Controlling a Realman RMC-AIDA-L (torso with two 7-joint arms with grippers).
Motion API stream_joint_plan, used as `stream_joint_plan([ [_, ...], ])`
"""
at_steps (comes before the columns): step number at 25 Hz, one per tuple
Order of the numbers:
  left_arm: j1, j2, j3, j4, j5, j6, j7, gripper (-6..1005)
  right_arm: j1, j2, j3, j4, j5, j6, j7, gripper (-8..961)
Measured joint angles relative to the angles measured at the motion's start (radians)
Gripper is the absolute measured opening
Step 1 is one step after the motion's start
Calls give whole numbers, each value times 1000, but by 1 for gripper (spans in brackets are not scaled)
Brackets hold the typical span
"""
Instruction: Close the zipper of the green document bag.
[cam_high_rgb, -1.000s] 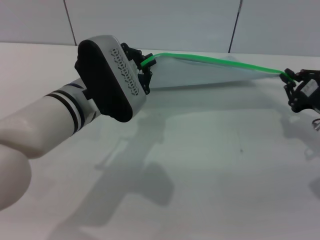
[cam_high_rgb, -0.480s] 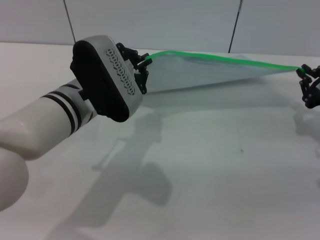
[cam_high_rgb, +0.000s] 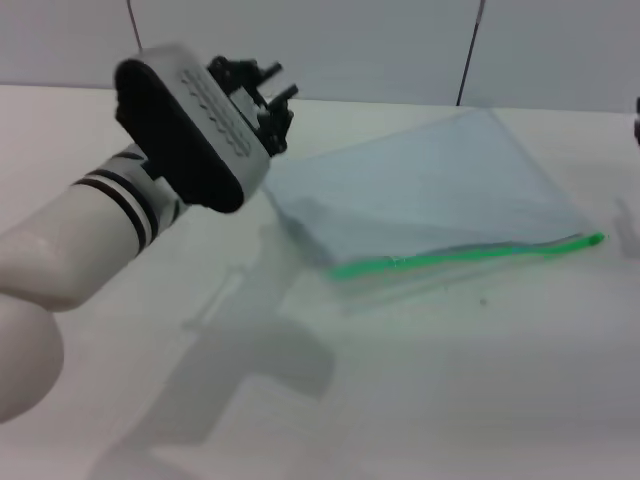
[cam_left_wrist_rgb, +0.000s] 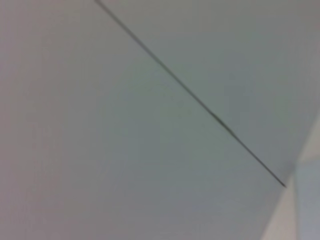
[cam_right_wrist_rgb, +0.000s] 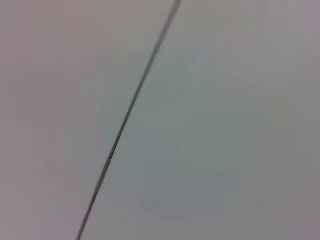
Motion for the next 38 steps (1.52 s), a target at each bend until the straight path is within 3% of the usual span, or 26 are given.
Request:
stream_joint_plan([
  [5, -11, 0, 12, -49, -115, -158, -53, 274, -113, 8, 7, -170, 0, -128, 149, 500],
  [7, -13, 0, 15, -56, -136, -193, -80, 357, -171, 10, -8, -279, 0, -142, 151, 500],
  [9, -13, 3, 19, -92, -166, -298, -221, 439, -218, 12, -32, -390, 2, -116, 126, 500],
  [14, -14, 9, 34, -159, -159, -423, -453, 643, -289, 12, -69, -613, 15, 96, 0, 500],
  [17, -14, 5, 80, -208, -159, -552, -481, 640, -303, 17, -107, -643, 58, 121, -90, 499],
  [20, -31, 3, 151, -292, -159, -720, -473, 636, -293, 17, -202, -652, 198, 108, -169, 499],
  [23, -56, 2, 191, -352, -159, -803, -465, 633, -283, 14, -273, -660, 333, 94, -234, 499],
  [30, -68, 2, 216, -380, -161, -837, -456, 632, -280, 12, -372, -651, 521, -18, -283, 500],
  [38, -92, 3, 233, -408, -163, -858, -453, 632, -266, 10, -384, -639, 542, -19, -281, 500],
])
